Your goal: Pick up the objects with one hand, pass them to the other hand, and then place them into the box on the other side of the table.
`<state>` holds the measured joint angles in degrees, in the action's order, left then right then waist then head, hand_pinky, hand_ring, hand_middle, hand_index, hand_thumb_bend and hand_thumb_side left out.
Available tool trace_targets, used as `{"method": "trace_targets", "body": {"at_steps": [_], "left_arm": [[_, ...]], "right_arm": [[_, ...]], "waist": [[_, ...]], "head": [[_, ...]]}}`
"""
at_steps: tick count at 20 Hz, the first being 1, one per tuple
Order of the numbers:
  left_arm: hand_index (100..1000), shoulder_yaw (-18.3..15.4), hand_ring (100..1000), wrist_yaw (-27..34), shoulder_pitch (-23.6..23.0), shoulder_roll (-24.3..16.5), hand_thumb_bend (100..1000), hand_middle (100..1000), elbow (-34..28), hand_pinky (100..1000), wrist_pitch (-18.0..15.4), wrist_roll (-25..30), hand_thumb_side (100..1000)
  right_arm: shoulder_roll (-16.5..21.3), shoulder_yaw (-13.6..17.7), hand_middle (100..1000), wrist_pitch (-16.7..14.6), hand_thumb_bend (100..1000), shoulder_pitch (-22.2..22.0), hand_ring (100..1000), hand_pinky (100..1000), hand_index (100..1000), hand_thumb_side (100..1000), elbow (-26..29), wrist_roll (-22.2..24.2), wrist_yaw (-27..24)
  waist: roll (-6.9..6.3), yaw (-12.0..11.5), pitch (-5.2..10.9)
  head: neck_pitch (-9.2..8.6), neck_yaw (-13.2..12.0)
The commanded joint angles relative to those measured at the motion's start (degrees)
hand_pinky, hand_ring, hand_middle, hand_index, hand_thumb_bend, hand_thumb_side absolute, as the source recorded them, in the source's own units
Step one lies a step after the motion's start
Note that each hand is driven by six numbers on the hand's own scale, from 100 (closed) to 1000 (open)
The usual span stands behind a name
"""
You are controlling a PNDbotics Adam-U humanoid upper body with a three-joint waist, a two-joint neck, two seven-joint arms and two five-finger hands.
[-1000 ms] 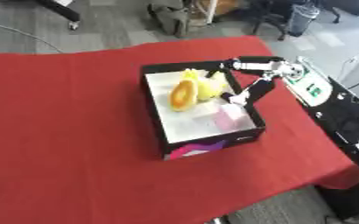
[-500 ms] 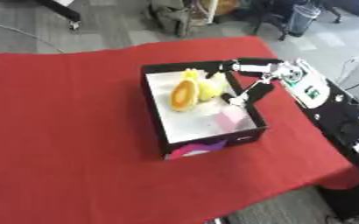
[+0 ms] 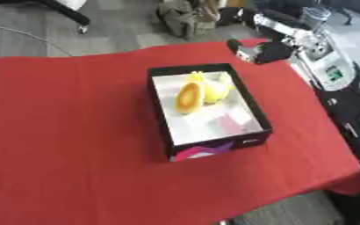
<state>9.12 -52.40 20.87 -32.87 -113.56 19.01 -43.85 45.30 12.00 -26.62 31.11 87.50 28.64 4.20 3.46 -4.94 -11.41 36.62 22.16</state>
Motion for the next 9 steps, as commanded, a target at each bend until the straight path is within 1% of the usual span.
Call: {"method": "trace_targets", "body": {"at_steps": [1,2,3,4,6,7,9], "left_arm": [[843,-4.41,738,2.37,-1.24,-3.34,347,808,-1.04,701,8.35,-7.60,276],[841,-5.67,739,3.17,-2.01,-3.87,330,809,-1.04,702,8.89,-7.87,288],[841,-6.88,738,3.91,-2.70,-4.26,317,810,-1.04,701,9.43,-8.00,297],[841,-8.13,738,4.67,-3.39,-4.57,303,812,-1.04,701,9.92,-8.06,309],[841,-10.65,735,6.03,-5.07,-5.21,273,815,-1.04,698,10.92,-8.11,334],[842,-11.90,735,6.68,-6.07,-5.46,255,818,-1.04,698,11.50,-8.11,351],[852,-14.33,740,7.69,-8.18,-5.82,251,827,-1.04,702,12.63,-8.12,362]], "right_arm": [[5.34,4.73,895,-0.90,100,-1.97,1000,991,1000,362,4.82,-2.67,-2.71],[6.12,6.02,892,-0.52,100,-3.24,1000,986,1000,236,6.11,-3.47,-3.50],[6.76,7.26,892,-0.07,100,-4.47,1000,984,1000,159,7.34,-4.22,-4.26],[7.39,8.52,890,0.49,100,-5.73,1000,981,999,100,8.60,-5.00,-5.04],[8.91,11.08,862,1.89,100,-8.29,1000,968,962,100,10.62,-6.57,-6.61],[9.81,12.36,856,2.48,100,-9.57,1000,964,957,100,10.94,-7.36,-7.40],[11.61,14.93,858,2.76,100,-12.14,997,958,948,100,10.34,-8.94,-8.98]], "waist": [[-0.39,0.39,1.87],[-0.50,0.52,2.23],[-0.59,0.64,2.56],[-0.68,0.77,2.89],[-0.85,1.11,3.52],[-0.90,1.32,3.85],[-0.94,1.79,4.49]], "head": [[-0.99,-0.81],[-1.20,-0.88],[-1.40,-0.89],[-1.59,-0.87],[-2.05,-0.91],[-2.23,-0.95],[-2.31,-0.93]]}}
